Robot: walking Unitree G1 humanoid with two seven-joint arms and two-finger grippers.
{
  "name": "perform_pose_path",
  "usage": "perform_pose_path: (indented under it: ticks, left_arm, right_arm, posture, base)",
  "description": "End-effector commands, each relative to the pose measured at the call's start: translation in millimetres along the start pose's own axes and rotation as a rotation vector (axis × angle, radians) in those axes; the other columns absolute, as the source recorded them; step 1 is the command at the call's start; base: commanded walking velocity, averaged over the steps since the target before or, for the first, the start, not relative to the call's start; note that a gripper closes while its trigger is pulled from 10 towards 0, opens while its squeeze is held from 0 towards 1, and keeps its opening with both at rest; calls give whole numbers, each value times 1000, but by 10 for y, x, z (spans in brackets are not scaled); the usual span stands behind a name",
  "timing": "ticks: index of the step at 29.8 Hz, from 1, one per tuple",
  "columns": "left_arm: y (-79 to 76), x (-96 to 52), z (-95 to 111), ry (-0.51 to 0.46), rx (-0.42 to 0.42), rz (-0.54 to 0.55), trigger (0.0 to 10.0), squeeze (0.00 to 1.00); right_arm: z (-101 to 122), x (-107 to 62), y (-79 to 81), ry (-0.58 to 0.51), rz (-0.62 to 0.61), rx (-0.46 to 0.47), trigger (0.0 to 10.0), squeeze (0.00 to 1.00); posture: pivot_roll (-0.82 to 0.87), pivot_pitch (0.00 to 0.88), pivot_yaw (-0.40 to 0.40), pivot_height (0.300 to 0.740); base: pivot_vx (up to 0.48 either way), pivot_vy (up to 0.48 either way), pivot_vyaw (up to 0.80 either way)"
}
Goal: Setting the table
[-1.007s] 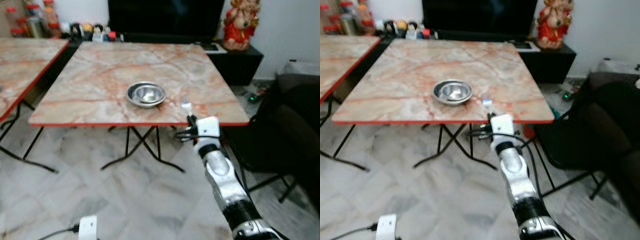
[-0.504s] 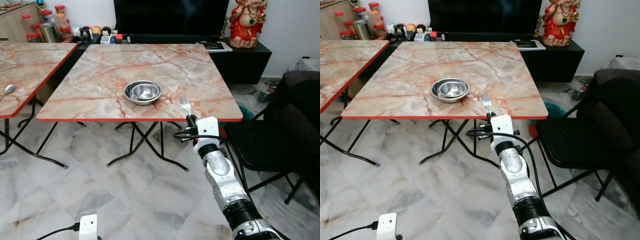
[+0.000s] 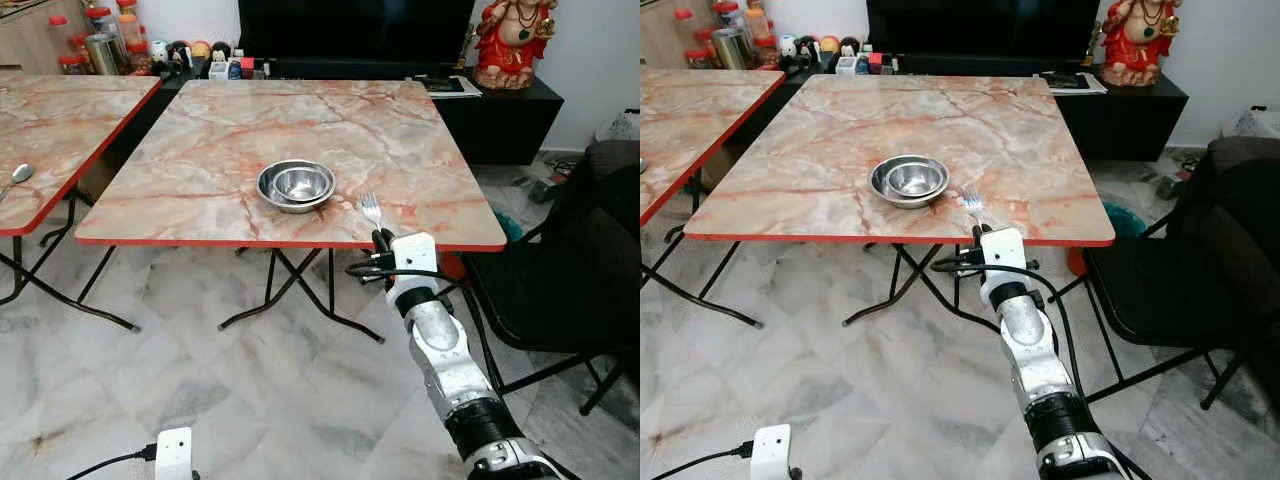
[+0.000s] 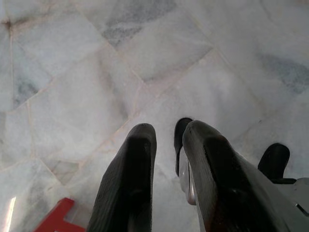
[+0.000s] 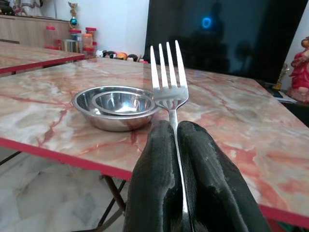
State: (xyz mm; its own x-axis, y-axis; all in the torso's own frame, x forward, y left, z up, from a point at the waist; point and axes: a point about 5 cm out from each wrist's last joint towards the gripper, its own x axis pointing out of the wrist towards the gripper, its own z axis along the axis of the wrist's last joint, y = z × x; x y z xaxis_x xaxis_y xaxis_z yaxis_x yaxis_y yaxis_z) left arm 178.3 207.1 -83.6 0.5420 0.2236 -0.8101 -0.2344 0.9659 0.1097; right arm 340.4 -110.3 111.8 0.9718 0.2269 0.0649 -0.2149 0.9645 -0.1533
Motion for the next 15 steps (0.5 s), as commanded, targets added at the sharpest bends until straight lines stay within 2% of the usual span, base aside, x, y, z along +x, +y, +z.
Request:
perform_pose_path:
  ticks: [1, 15]
  left_arm:
    - [19, 4, 8, 7, -8, 10, 10000, 0]
    - [25, 4, 6, 8, -5, 13, 10000, 0]
  right_arm:
    - [57, 32, 4, -20, 2, -3, 10000, 0]
    - [51, 28, 14, -19, 3, -6, 10000, 0]
  posture:
    - [-24, 0, -11, 719]
    - [-25, 0, -9, 719]
  base:
    - [300, 0, 0]
    - [366, 0, 0]
